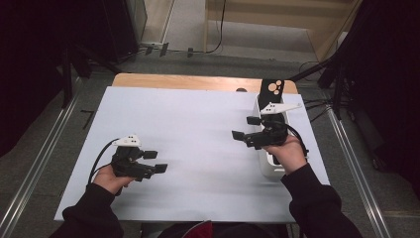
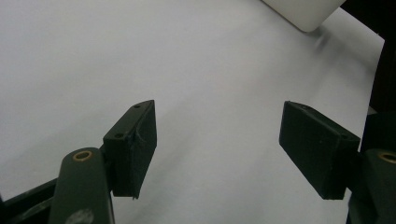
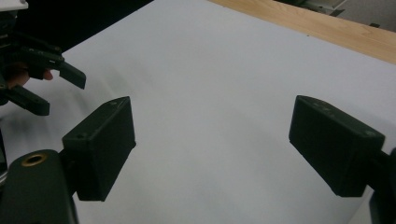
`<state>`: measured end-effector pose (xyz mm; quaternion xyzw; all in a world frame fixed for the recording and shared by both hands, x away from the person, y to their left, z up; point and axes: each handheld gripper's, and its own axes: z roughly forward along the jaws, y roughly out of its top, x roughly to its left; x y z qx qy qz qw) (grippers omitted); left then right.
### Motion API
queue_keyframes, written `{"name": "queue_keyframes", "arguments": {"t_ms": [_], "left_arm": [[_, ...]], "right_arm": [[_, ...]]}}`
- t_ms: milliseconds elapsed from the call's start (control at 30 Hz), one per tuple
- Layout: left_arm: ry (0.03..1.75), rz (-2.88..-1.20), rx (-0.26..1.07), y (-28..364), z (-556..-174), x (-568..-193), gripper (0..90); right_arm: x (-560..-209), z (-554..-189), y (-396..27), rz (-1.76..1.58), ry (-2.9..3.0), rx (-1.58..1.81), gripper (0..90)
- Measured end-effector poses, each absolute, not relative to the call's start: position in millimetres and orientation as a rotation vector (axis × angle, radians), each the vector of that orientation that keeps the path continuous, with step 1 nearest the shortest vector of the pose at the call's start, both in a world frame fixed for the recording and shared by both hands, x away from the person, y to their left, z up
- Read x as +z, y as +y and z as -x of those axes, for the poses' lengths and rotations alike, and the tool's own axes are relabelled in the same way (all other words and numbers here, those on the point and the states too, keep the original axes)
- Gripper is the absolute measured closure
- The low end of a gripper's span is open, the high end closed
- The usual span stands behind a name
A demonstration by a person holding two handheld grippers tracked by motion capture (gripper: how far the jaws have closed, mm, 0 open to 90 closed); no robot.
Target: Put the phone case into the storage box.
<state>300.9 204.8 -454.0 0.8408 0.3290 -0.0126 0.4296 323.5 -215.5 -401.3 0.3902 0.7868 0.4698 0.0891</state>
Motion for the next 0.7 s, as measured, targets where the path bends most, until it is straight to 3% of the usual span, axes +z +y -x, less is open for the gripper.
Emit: {"name": "queue_keyframes", "arguments": {"t_ms": [333, 433, 700], "left_arm": [[0.82, -2.09, -0.032, 204, -301, -454, 27.9], [0.817, -2.096, -0.032, 204, -301, -454, 27.9], [0.818, -2.091, -0.033, 204, -301, -454, 27.9]], "right_arm": [[-409, -309, -213, -1.138, 2.378, 1.393, 13.5], [-411, -305, -214, -1.154, 2.371, 1.375, 19.1], [-420, -296, -214, -1.145, 2.397, 1.362, 19.6]]}}
